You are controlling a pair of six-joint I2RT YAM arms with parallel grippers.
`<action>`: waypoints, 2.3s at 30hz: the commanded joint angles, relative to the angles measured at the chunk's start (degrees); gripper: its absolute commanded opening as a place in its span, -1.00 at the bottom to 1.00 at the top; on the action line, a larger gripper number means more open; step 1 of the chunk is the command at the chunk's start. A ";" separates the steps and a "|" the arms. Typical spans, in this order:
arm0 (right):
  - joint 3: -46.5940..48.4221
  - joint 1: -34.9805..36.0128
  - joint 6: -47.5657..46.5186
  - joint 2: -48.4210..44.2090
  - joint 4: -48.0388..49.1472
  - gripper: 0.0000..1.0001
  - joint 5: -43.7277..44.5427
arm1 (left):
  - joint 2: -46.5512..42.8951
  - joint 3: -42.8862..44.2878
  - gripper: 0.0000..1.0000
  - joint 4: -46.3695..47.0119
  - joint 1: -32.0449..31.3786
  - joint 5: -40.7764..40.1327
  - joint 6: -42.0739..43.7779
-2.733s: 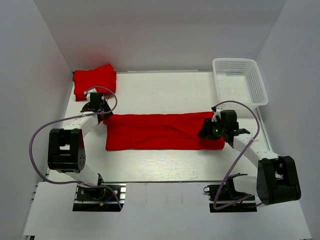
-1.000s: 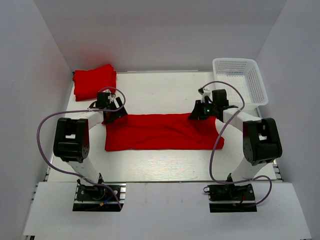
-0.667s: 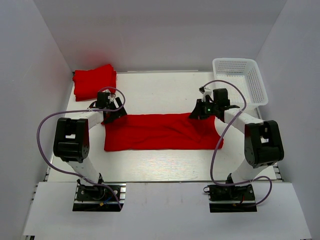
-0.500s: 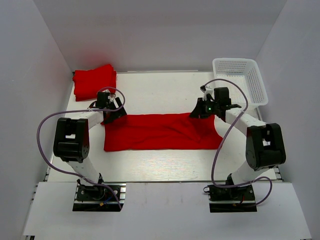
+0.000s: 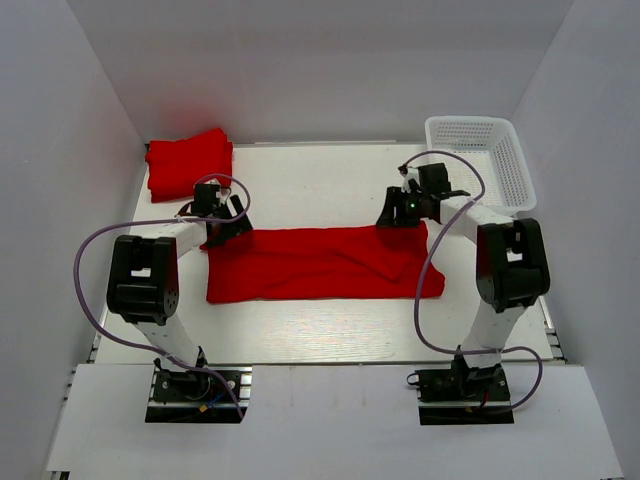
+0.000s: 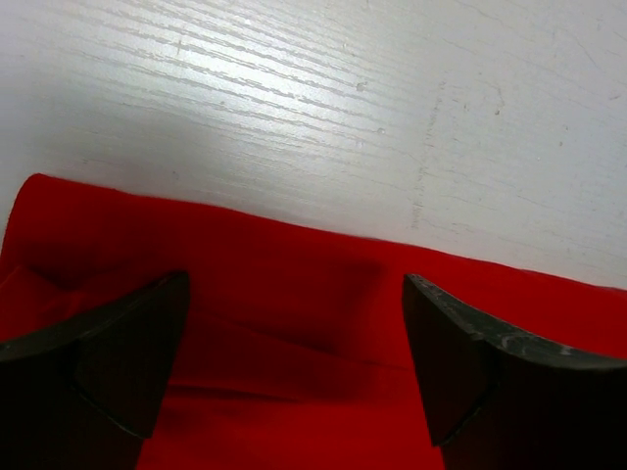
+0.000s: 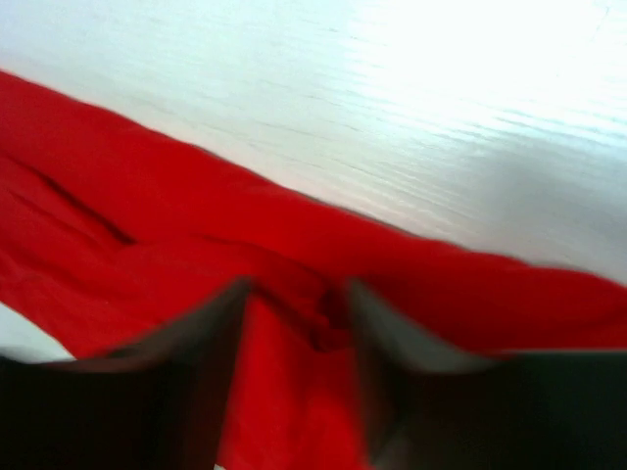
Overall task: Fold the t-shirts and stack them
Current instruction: Rotate the tshirt 90 degrees
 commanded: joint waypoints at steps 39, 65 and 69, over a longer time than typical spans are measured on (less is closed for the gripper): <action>29.63 2.80 6.25 31.46 -3.73 0.81 -4.51 | -21.40 -28.29 1.00 -4.91 -3.76 15.94 -8.20; 48.50 6.75 -8.61 27.64 -1.80 0.81 0.21 | -26.77 1.12 1.00 -27.33 -26.98 10.13 6.57; 44.27 9.12 -7.48 23.85 -8.54 0.81 7.67 | -24.15 4.70 1.00 -26.51 -26.18 -13.57 -5.80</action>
